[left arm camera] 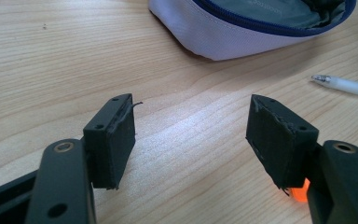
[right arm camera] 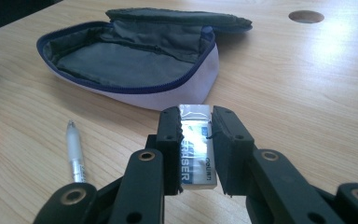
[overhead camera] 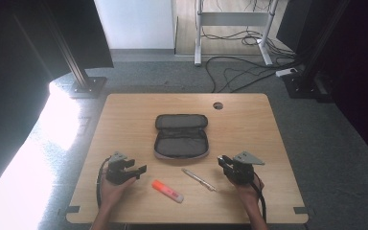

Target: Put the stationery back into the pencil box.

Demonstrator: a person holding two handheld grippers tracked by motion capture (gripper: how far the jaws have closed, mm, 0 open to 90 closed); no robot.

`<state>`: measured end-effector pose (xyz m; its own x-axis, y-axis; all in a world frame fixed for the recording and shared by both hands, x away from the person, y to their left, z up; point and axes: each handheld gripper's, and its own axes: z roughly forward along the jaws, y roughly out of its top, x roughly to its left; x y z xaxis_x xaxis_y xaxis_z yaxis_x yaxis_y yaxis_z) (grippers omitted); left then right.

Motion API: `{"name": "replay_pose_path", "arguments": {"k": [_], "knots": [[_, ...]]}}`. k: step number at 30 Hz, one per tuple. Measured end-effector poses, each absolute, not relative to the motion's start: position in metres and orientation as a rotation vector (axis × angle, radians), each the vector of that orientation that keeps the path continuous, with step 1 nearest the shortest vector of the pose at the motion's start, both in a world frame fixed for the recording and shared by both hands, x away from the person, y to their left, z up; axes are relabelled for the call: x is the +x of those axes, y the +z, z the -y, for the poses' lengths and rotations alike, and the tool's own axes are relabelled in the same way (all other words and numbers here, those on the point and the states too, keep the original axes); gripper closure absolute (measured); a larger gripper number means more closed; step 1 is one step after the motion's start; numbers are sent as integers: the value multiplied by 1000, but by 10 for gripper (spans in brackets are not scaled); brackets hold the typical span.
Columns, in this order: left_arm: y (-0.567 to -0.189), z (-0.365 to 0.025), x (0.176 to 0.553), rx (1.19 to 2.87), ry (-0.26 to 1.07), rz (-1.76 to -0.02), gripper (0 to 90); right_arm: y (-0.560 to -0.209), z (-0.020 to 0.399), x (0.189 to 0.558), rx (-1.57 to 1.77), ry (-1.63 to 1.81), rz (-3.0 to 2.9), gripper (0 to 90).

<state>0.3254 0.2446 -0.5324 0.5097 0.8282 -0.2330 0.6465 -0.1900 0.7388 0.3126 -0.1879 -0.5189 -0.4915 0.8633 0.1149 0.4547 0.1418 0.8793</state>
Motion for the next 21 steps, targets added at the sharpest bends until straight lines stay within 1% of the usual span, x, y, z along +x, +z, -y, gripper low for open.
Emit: {"name": "replay_pose_path", "arguments": {"k": [11,14,21], "knots": [[-534,-249,325,1897,271,-1231,333,-517,183,318,1264,1298,-2006,729],[-533,-248,323,1912,297,-1221,337,-517,181,322,1271,1286,-2005,728],[-534,-245,324,1918,271,-1200,337,-515,177,327,1287,1275,-1989,729]]}}
